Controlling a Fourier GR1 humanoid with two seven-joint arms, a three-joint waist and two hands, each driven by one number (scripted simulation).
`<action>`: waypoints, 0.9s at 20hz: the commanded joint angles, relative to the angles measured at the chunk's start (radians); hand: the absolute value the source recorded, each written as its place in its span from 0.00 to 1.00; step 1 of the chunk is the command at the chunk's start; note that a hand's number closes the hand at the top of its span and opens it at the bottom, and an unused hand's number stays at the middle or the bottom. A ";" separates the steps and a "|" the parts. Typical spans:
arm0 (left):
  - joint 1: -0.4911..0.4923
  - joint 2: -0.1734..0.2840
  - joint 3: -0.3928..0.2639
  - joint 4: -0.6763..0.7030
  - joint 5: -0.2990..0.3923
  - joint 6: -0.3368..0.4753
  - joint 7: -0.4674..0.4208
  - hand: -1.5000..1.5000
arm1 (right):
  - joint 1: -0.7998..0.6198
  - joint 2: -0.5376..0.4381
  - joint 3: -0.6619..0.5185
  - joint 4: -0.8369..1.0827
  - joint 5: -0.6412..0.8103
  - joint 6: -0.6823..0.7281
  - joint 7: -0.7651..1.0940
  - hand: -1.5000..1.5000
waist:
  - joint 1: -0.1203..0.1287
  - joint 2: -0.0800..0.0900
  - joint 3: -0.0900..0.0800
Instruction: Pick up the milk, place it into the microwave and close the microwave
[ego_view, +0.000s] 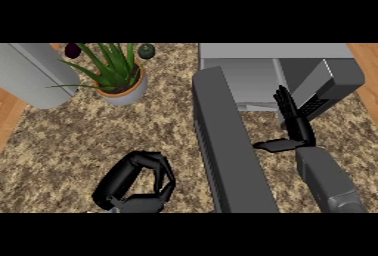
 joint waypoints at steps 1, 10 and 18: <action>-0.058 -0.013 -0.064 0.142 -0.094 0.008 -0.037 1.00 | 0.072 -0.005 0.024 -0.075 0.003 0.047 -0.028 0.00 | -0.013 -0.003 -0.001; -0.186 -0.016 -0.262 0.381 -0.010 0.122 -0.070 1.00 | 0.292 -0.055 0.055 -0.393 -0.054 0.124 0.055 0.00 | -0.038 -0.006 -0.003; -0.315 -0.016 -0.517 0.564 0.062 0.284 -0.081 1.00 | 0.426 -0.122 0.021 -0.712 -0.183 0.199 0.215 0.00 | -0.058 -0.002 -0.003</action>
